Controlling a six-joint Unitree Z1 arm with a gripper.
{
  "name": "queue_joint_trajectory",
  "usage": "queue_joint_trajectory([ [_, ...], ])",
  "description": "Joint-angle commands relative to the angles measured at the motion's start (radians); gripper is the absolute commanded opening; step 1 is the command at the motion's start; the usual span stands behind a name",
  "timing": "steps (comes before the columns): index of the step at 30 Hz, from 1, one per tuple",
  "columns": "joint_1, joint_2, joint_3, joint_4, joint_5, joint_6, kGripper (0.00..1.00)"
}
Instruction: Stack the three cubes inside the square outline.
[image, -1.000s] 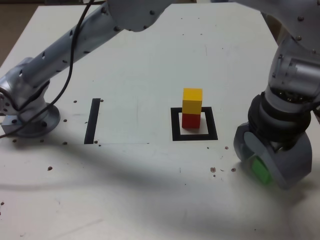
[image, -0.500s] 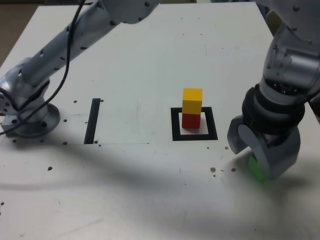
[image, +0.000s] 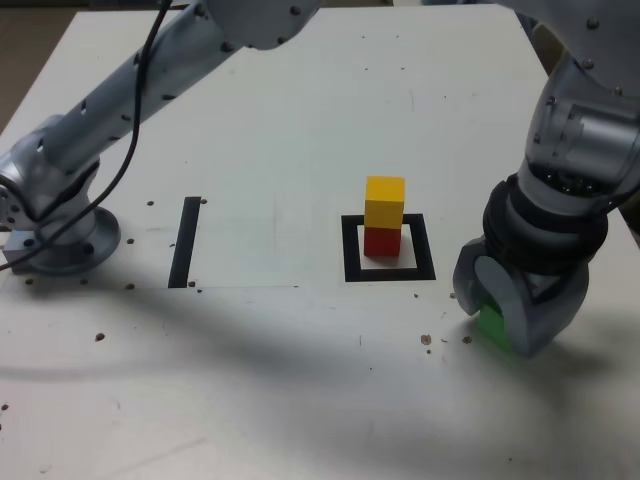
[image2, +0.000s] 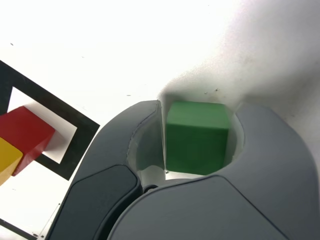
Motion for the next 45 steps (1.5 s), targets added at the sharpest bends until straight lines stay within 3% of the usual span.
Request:
queue_joint_trajectory([
  [1, 0.008, 0.005, -0.006, 0.002, -0.010, -0.008, 0.24],
  [10, 0.022, -0.017, -0.011, 0.042, -0.041, -0.034, 0.19],
  [19, 0.033, -0.141, 0.035, 0.107, 0.002, -0.109, 0.19],
  [27, 0.050, -0.295, 0.120, 0.162, 0.028, -0.295, 0.19],
  [34, 0.100, -0.398, 0.242, 0.189, 0.005, -0.454, 0.19],
  [38, 0.154, -0.451, 0.312, 0.188, -0.032, -0.512, 0.19],
  [41, 0.180, -0.470, 0.332, 0.187, -0.057, -0.535, 0.19],
  [45, 0.193, -0.470, 0.345, 0.185, -0.063, -0.561, 0.19],
])
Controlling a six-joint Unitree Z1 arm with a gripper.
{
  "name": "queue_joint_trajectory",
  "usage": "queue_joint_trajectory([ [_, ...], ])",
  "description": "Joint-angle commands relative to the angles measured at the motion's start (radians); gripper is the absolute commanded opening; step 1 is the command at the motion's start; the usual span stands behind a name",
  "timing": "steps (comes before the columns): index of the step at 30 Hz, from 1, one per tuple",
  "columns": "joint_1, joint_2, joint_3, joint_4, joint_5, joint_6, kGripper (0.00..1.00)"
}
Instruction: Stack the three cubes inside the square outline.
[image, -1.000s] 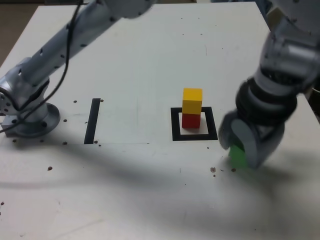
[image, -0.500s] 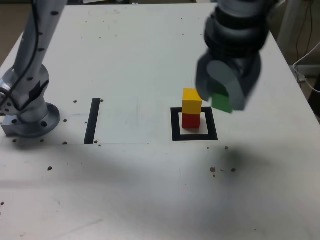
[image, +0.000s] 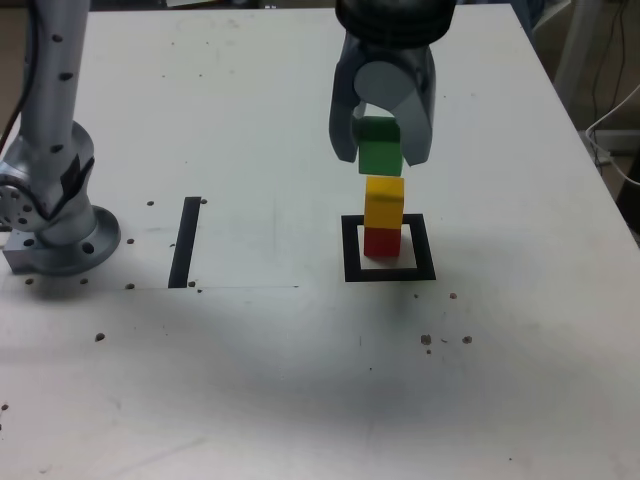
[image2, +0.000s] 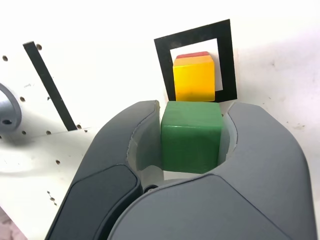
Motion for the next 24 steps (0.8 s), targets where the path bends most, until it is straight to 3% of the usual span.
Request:
queue_joint_trajectory([
  [1, 0.006, 0.004, 0.008, 0.027, 0.000, -0.010, 0.19],
  [24, 0.068, 0.066, 0.034, 0.001, -0.021, -0.014, 0.20],
])
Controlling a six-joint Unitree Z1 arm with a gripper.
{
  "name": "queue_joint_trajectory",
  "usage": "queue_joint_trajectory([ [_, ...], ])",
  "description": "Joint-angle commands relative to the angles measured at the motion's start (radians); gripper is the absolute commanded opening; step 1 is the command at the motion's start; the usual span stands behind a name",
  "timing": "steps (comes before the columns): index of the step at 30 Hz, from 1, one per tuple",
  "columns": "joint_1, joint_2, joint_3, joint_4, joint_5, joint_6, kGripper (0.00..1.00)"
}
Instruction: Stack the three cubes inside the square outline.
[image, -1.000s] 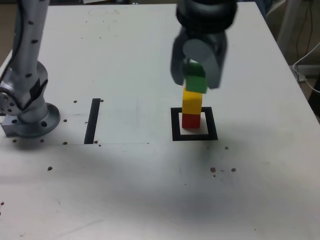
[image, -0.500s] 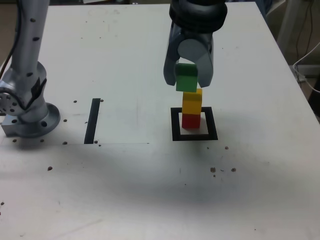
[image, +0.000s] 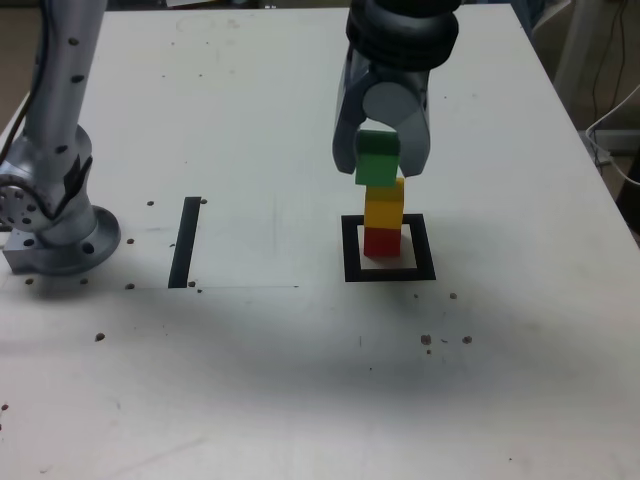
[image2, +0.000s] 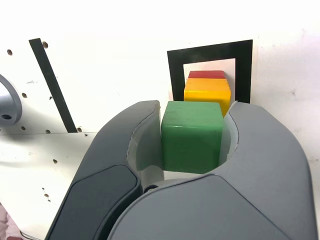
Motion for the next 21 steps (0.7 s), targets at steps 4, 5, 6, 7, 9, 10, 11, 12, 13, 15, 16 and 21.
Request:
queue_joint_trajectory([
  [4, 0.014, 0.007, 0.006, 0.014, -0.014, 0.012, 0.20],
  [5, 0.017, 0.007, 0.008, 0.012, -0.016, 0.014, 0.20],
  [6, 0.018, 0.008, 0.010, 0.011, -0.016, 0.016, 0.20],
  [7, 0.019, 0.008, 0.012, 0.008, -0.016, 0.017, 0.20],
  [9, 0.019, 0.008, 0.020, 0.000, -0.014, 0.017, 0.20],
  [10, 0.019, 0.008, 0.025, -0.005, -0.012, 0.017, 0.20],
  [11, 0.020, 0.009, 0.031, -0.010, -0.010, 0.017, 0.20],
  [12, 0.020, 0.009, 0.036, -0.016, -0.008, 0.017, 0.21],
  [13, 0.020, 0.009, 0.041, -0.022, -0.007, 0.017, 0.21],
  [15, 0.020, 0.011, 0.048, -0.032, -0.004, 0.017, 0.21],
  [16, 0.020, 0.012, 0.049, -0.036, -0.003, 0.017, 0.21],
  [21, 0.020, 0.017, 0.040, -0.042, -0.003, 0.024, 0.21],
])
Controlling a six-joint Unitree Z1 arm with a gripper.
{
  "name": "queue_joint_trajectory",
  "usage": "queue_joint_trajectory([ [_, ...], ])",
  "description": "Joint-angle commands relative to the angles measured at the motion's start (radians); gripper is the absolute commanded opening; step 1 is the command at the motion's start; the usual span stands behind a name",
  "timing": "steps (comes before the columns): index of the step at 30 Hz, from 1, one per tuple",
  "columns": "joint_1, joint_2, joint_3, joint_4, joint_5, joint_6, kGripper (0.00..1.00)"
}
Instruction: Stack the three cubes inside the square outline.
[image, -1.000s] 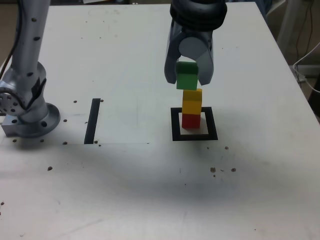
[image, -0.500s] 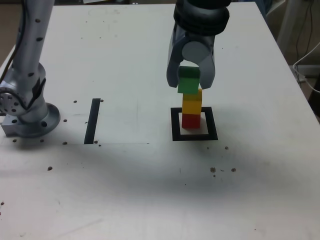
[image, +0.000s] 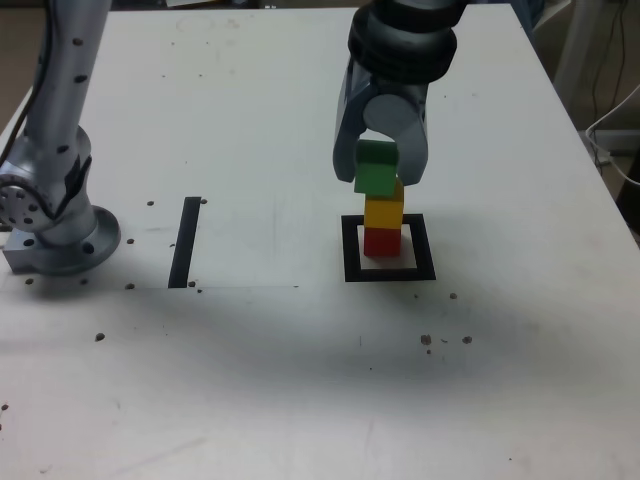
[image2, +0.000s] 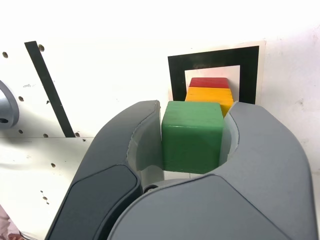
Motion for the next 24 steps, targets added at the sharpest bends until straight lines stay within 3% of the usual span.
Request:
queue_joint_trajectory([
  [1, 0.002, 0.005, -0.011, 0.005, 0.001, 0.006, 0.22],
  [14, 0.002, 0.007, -0.027, 0.008, -0.001, 0.020, 0.26],
  [24, 0.004, 0.017, -0.031, 0.007, -0.034, 0.050, 0.49],
])
